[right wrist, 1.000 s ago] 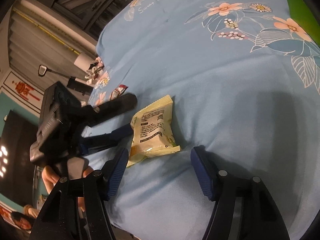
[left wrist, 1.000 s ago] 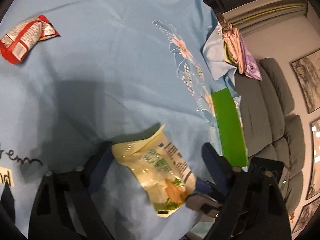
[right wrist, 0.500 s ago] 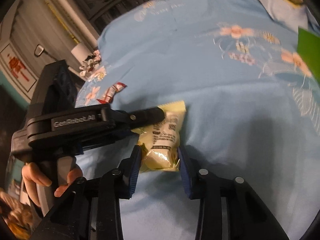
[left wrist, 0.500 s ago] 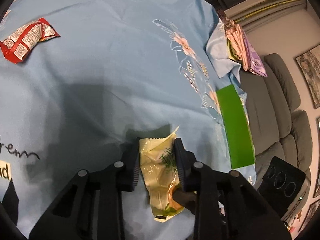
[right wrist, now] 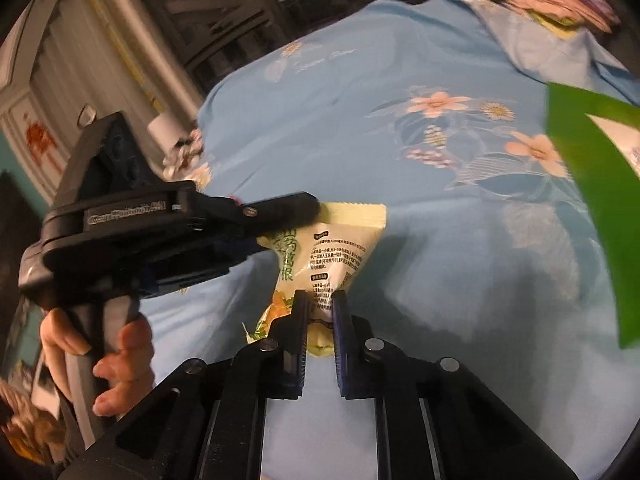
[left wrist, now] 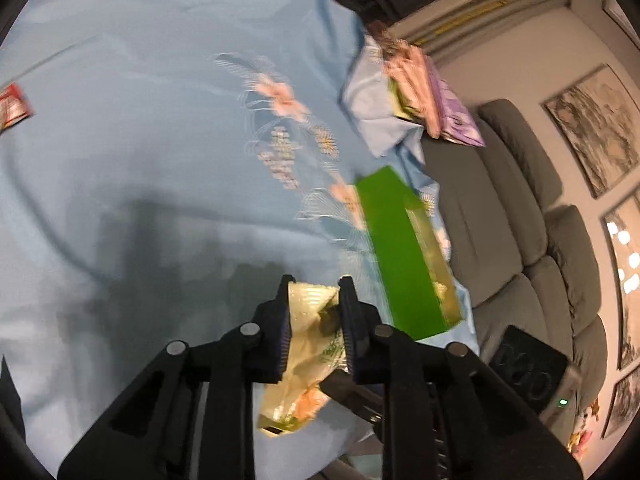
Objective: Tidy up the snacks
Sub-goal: 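Carry the green-white packet into the green box with the left gripper and release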
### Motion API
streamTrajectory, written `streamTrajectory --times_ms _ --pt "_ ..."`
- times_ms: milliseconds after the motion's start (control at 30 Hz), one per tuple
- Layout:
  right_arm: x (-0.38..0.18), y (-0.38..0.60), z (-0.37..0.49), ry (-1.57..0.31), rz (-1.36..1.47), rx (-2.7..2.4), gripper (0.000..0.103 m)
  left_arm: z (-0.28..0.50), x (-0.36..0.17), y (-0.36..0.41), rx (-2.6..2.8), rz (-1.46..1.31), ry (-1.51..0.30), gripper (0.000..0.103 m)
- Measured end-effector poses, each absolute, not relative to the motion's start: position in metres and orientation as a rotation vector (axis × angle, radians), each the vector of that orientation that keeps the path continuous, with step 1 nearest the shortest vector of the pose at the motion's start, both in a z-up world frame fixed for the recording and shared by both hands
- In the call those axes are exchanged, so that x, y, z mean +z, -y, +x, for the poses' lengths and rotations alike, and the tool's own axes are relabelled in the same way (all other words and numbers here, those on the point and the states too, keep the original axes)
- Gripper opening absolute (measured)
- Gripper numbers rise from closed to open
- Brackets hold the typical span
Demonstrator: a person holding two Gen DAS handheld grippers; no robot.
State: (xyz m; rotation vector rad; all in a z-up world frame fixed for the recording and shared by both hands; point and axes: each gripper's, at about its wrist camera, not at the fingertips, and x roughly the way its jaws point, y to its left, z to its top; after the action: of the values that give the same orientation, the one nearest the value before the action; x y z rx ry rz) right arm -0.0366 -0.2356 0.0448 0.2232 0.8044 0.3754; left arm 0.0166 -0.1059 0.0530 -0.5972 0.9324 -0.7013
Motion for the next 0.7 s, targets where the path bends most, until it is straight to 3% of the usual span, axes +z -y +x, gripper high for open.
streamTrajectory --times_ms 467,700 --pt "0.117 0.369 -0.064 -0.553 0.349 0.209 0.01 0.037 0.127 0.259 -0.88 -0.43 -0.87 0.015" --pt "0.141 0.434 -0.041 -0.538 0.361 0.078 0.01 0.073 0.137 0.341 -0.909 -0.402 -0.896 0.015"
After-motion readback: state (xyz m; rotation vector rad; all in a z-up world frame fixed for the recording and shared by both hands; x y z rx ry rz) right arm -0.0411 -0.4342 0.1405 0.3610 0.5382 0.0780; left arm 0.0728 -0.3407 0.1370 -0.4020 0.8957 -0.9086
